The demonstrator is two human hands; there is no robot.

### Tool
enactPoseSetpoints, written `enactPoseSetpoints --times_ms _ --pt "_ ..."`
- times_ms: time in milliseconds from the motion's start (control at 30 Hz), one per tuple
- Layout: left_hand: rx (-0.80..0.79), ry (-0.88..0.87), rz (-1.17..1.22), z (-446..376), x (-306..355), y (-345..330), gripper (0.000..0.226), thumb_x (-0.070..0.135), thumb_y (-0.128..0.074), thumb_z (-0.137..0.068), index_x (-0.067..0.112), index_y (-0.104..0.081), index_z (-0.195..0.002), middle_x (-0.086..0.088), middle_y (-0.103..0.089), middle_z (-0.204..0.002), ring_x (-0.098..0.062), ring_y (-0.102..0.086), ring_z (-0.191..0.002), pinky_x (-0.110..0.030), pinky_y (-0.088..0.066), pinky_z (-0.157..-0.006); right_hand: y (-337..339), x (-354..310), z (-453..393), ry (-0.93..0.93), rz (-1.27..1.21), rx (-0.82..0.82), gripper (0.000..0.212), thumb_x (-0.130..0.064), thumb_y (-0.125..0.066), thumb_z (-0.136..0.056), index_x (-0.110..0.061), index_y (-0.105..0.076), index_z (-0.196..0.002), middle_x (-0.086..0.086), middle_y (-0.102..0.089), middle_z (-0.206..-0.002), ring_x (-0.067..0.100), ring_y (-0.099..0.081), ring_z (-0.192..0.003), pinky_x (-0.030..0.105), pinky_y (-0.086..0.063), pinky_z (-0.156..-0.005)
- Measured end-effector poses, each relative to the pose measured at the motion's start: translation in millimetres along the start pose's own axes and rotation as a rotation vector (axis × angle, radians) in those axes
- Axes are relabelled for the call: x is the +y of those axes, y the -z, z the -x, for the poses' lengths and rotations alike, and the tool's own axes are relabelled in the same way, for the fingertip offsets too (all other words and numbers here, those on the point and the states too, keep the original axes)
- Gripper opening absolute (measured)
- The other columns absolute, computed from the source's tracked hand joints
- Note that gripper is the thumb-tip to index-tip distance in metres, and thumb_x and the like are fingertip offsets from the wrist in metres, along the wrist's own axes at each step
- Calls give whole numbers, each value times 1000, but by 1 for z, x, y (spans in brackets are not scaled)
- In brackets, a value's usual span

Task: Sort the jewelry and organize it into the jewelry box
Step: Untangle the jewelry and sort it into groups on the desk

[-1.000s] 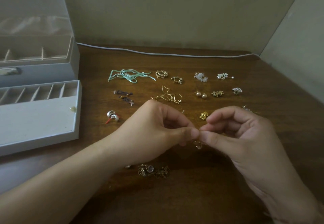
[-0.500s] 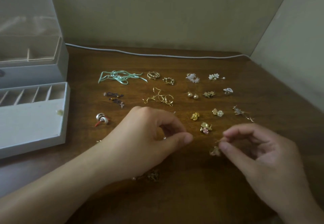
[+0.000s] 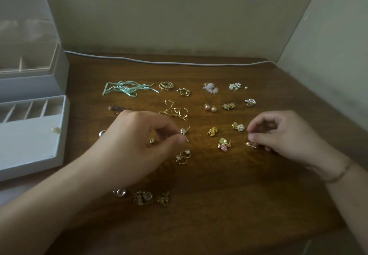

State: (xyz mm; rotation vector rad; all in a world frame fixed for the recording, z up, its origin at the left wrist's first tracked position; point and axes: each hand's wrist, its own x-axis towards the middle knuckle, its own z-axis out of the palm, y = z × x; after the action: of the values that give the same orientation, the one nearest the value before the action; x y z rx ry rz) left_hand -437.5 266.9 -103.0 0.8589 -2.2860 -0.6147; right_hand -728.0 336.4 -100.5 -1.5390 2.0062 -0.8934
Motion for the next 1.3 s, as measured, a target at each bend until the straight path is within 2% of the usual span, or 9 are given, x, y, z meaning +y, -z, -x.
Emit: enactPoseSetpoints --times_ms 200,367,500,667,767,833,967,1100,1300 --pt "-69 -122 -159 -6 -11 20 15 46 -62 -84 35 -72 -81 19 -64 -70 -3 -61 -75 -15 -44 -64 -5 2 -5 35 83 32 13 -15 -75 -81 -27 -73 -78 -17 -67 -64 2 -52 -43 12 -38 -45" --pt "-288 -122 -209 -7 -25 47 17 54 -63 -81 40 -71 -86 16 -64 -72 -7 -62 -69 -16 -46 -57 -3 5 -1 2 7 81 21 -12 -69 -86 -32 -73 -79 6 -70 -63 14 -52 -44 33 -46 -58" --pt "-428 -22 -147 1 -28 51 12 43 -75 -71 36 -75 -81 18 -65 -67 3 -61 -64 -11 -43 -59 -4 -14 11 136 88 205 20 -21 -72 -82 -40 -71 -81 -1 -70 -67 25 -58 -49 24 -42 -50" --pt "-488 2 -173 9 -29 53 24 44 -86 -68 49 -68 -82 27 -66 -81 3 -63 -78 -6 -42 -66 -37 -69 50 396 133 -68 8 -36 -72 -77 -41 -72 -84 -16 -67 -73 7 -58 -57 8 -38 -47" --pt "-529 131 -66 13 -27 50 26 48 -85 -62 53 -63 -74 24 -64 -79 6 -60 -78 -5 -39 -68 -68 -82 66 517 244 -284 18 -44 -65 -78 -38 -69 -95 -24 -60 -83 -9 -53 -67 4 -33 -56" --pt "-575 51 -168 11 -26 54 25 55 -82 -66 60 -61 -80 26 -65 -87 3 -63 -84 -7 -42 -69 -82 -83 70 504 280 -368 33 -60 -55 -76 -43 -62 -104 -28 -54 -94 -16 -49 -72 7 -28 -61" --pt "-668 134 -102 11 -13 48 40 29 -82 -73 49 -47 -75 21 -53 -83 4 -51 -82 -10 -39 -76 -99 -79 74 485 290 -310 41 -71 -50 -69 -46 -57 -101 -29 -49 -102 -14 -47 -72 14 -29 -61" --pt "-736 131 -131 9 -14 42 42 32 -82 -76 51 -45 -78 21 -54 -89 -1 -55 -94 -16 -43 -84 -102 -77 74 455 251 -234 23 -57 -54 -74 -39 -63 -85 -26 -55 -92 -12 -50 -71 8 -31 -56" --pt "-780 67 -184 7 -14 38 28 36 -83 -72 43 -58 -81 14 -62 -101 -4 -59 -101 -29 -49 -92 -101 -73 75 451 244 -238 29 -62 -52 -72 -38 -61 -87 -24 -55 -92 -3 -54 -76 12 -35 -56"
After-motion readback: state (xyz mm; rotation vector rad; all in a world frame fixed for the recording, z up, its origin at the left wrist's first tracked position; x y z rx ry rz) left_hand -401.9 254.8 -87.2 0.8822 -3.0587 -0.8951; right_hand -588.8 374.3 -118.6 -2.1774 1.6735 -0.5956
